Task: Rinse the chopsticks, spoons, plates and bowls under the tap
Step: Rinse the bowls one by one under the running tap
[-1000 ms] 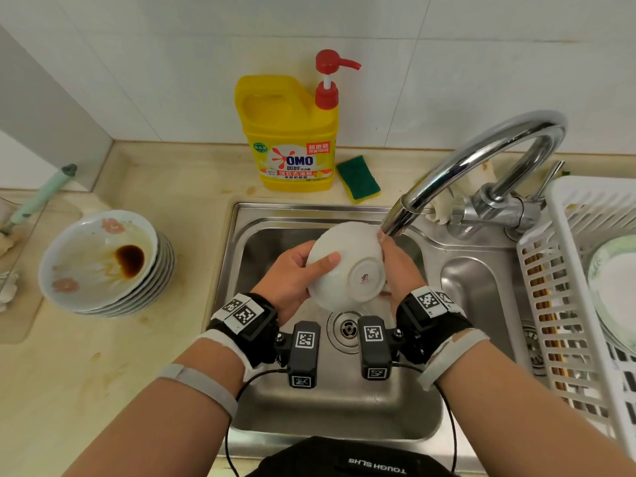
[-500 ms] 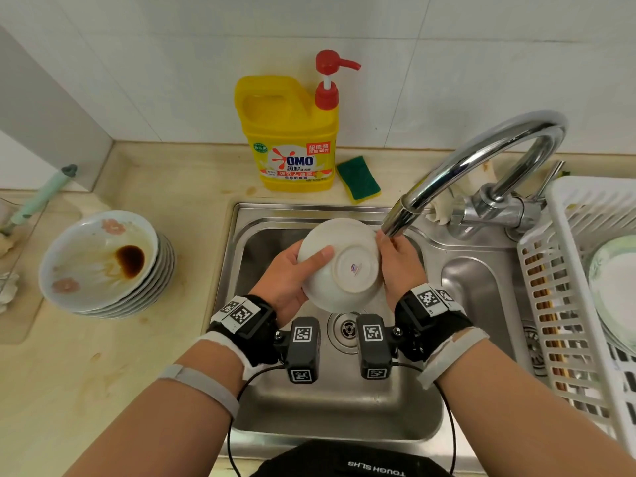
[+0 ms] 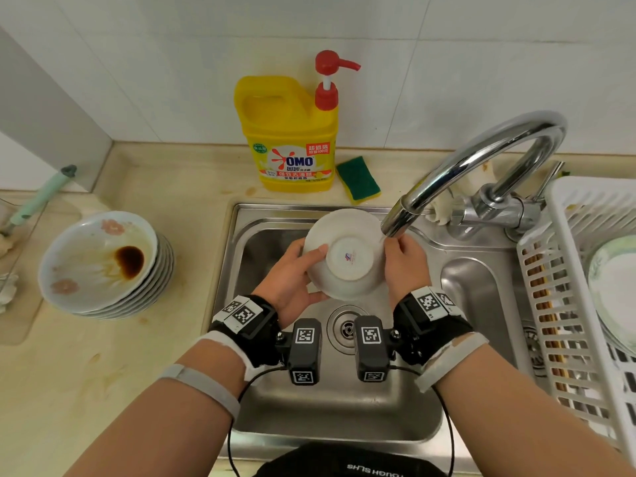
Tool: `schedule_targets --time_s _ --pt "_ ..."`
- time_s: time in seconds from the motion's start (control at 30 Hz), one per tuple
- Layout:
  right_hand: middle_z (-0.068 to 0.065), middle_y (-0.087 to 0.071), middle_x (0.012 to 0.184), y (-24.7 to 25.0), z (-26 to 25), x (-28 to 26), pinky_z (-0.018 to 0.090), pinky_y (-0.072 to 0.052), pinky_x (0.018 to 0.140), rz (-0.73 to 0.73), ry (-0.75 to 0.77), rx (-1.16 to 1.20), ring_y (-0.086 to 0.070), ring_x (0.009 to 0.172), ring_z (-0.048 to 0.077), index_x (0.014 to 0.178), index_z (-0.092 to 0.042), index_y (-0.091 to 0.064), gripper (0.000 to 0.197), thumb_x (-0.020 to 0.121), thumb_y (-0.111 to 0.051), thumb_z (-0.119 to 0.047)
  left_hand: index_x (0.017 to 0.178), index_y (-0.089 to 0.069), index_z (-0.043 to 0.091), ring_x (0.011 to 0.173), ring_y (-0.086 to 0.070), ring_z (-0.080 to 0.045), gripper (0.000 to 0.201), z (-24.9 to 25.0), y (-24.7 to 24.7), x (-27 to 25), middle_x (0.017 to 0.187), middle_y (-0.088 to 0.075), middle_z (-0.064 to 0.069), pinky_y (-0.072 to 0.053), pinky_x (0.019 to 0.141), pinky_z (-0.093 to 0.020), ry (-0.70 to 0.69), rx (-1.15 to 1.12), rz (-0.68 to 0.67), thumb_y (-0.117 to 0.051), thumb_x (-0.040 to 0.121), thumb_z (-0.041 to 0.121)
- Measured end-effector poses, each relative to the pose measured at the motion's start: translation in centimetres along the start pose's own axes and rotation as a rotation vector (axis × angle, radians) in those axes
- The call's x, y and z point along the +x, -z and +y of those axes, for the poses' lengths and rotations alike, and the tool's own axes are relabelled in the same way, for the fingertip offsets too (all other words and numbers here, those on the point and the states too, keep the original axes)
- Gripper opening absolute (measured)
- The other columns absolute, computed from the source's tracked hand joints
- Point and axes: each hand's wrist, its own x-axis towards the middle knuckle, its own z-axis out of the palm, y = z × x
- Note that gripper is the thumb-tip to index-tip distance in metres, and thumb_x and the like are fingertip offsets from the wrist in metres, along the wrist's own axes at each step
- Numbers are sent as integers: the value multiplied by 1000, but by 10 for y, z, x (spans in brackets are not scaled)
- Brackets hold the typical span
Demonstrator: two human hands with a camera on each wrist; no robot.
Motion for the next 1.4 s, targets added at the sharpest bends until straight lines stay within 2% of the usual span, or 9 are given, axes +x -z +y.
schedule_targets --time_s 0.13,0.23,0.37,0.57,0.63,0.77,0.9,1.13,1.4 --pt "2 -67 89 1 0 -5 45 -51 91 -67 18 110 -56 84 14 95 -15 -70 17 98 -60 -28 137 -54 22 127 -56 -23 48 -3 -4 5 137 -58 -2 -55 91 -62 59 -3 25 -64 96 47" --pt "10 -70 95 6 -2 -6 56 -48 101 -131 41 199 -59 89 18 89 -25 -76 11 90 -67 -31 134 -57 21 124 -59 -28 55 -4 -6 9 133 -61 -9 -57 90 -60 106 33 33 -62 93 57" --pt "17 -74 106 17 -11 -7 60 -50 99 -189 -17 252 -66 93 28 95 -22 -78 23 83 -71 -41 133 -61 21 121 -63 -30 66 -7 -14 12 129 -67 -10 -58 90 -58 144 23 -21 -61 85 67" --pt "6 -77 99 34 -9 4 55 -54 97 -47 -118 341 -69 93 32 83 -25 -77 22 99 -62 -27 137 -59 19 121 -65 -26 54 -9 -29 21 126 -71 -9 -58 93 -47 91 6 -82 -46 100 57" --pt "12 -75 109 39 -7 4 58 -53 100 -21 -147 401 -69 106 38 93 -21 -75 16 99 -62 -28 138 -57 16 121 -65 -25 49 -10 -35 25 128 -70 -10 -57 97 -43 65 -18 -77 -43 106 49" --pt "18 -70 124 49 -3 4 54 -52 102 13 -236 572 -64 119 38 121 -4 -65 28 103 -58 -25 138 -54 2 105 -69 -20 42 -12 -41 29 124 -70 -13 -59 79 -31 34 -134 -60 -45 108 30" --pt "16 -69 127 47 4 5 53 -51 104 -4 -273 687 -64 122 36 125 -7 -63 29 106 -51 -26 119 -56 16 100 -69 -20 23 -13 -45 25 116 -69 -5 -59 85 -42 49 -115 -131 -59 101 30" --pt "13 -73 119 39 4 4 46 -58 88 -74 -278 568 -69 113 32 112 -15 -61 17 103 -57 -29 126 -51 18 107 -70 -22 53 -9 -40 15 129 -65 -6 -59 81 -49 48 -70 -127 -75 81 34" --pt "2 -63 131 24 25 5 52 -56 97 -229 -120 228 -66 117 23 138 -26 -41 108 50 -99 -51 136 -47 13 116 -66 -28 62 -6 -32 16 132 -62 -10 -60 86 -54 -32 73 15 -81 84 11"
